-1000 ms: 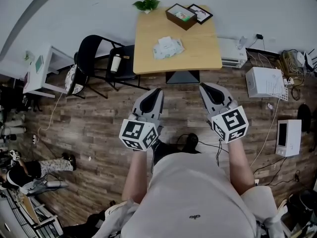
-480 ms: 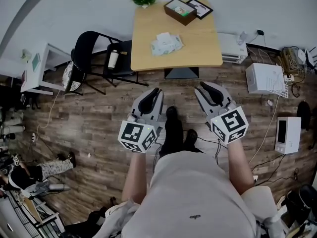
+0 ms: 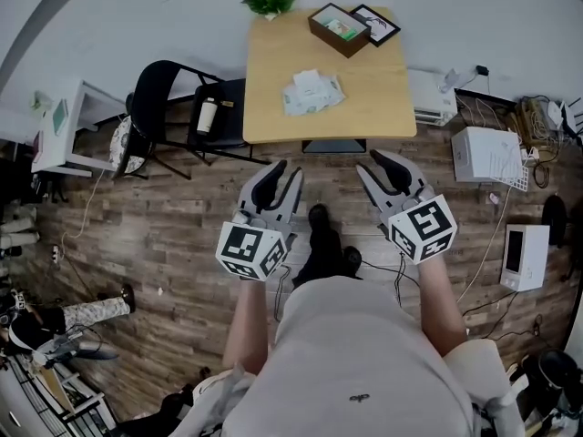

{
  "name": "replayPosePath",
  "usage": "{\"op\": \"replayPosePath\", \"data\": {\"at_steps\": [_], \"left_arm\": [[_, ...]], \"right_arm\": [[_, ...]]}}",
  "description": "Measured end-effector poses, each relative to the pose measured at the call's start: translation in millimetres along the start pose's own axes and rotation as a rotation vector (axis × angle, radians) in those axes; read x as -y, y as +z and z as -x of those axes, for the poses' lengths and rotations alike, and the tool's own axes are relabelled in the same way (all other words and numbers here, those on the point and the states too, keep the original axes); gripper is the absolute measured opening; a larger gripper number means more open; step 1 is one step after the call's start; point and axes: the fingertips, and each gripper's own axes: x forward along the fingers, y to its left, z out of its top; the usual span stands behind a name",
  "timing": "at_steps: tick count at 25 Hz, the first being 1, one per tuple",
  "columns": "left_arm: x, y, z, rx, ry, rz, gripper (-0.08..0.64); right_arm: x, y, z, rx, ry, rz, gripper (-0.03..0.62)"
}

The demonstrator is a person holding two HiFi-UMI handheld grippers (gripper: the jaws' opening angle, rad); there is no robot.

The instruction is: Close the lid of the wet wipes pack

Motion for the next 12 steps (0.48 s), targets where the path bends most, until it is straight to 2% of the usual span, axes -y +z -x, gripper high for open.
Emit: {"op": "replayPosePath", "data": {"at_steps": [12], "left_arm": [[-80.5,30.7,-59.9,-0.005,-0.046,-0.025,0.114]], "right_arm": [[33.4,35.3,-89.9,-0.016,0.007,0.01,0.147]]}}
